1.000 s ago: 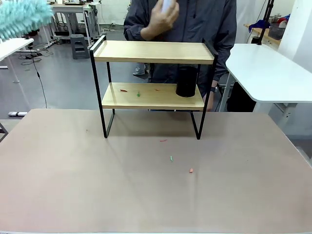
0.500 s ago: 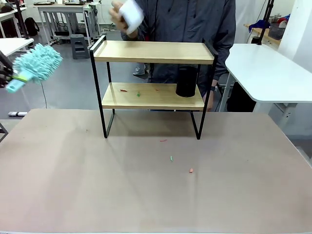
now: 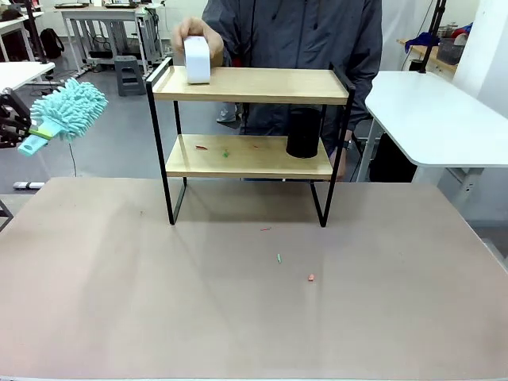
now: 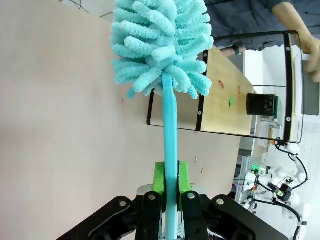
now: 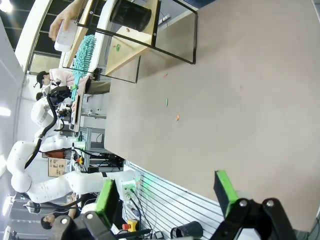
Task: Clean the shelf.
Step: Clean the remaining tier of the Shelf with the Duster once objects are removed.
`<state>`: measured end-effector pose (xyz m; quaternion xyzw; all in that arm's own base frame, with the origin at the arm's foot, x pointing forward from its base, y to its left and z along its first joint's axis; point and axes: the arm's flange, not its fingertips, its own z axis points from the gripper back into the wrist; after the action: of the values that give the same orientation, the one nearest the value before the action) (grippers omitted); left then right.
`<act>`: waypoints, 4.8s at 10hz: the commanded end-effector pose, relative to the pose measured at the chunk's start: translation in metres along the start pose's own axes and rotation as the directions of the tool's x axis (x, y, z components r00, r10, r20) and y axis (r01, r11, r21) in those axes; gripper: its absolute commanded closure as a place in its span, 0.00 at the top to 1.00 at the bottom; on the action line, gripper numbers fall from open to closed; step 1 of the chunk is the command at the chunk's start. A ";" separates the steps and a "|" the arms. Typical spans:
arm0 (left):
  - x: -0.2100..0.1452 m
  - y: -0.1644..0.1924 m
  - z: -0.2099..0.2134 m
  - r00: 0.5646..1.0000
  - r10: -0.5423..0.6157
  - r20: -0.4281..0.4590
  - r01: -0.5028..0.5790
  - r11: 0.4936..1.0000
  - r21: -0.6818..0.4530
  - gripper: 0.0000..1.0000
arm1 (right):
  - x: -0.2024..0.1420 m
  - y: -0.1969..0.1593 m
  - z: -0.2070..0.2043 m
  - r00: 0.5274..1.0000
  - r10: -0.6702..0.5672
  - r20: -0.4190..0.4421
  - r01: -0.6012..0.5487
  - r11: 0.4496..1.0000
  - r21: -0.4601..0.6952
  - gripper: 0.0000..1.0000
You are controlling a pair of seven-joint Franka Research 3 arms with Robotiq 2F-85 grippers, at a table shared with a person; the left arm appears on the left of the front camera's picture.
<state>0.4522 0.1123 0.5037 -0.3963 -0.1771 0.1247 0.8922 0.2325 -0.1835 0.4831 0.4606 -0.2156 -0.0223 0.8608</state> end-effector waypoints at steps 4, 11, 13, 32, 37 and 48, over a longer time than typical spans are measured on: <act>-0.004 -0.002 0.002 1.000 0.001 0.004 -0.001 1.000 -0.007 0.12 | 0.002 0.001 0.000 1.000 0.024 0.016 -0.024 1.000 0.019 1.00; -0.004 -0.002 0.002 1.000 0.001 0.004 -0.001 1.000 -0.007 0.12 | 0.002 0.001 0.000 1.000 0.024 0.016 -0.024 1.000 0.019 1.00; -0.004 -0.002 0.002 1.000 0.001 0.004 -0.001 1.000 -0.007 0.12 | 0.002 0.001 0.000 1.000 0.024 0.016 -0.024 1.000 0.019 1.00; -0.228 -0.066 -0.073 0.849 -0.445 -0.284 0.400 0.893 -0.205 0.12 | 0.002 0.001 0.000 1.000 0.024 0.016 -0.024 1.000 0.019 1.00; -0.222 -0.088 -0.118 0.926 -0.353 -0.131 0.342 0.934 -0.103 0.12 | 0.002 0.001 0.000 1.000 0.024 0.016 -0.024 1.000 0.019 1.00; -0.216 -0.116 -0.198 0.959 -0.277 -0.057 0.283 0.937 0.205 0.12 | 0.002 0.001 0.000 1.000 0.024 0.016 -0.024 1.000 0.019 1.00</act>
<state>0.3692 -0.1803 0.4171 -0.2839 -0.2263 -0.0083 0.9317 0.2322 -0.1837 0.4832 0.4602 -0.2161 -0.0225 0.8608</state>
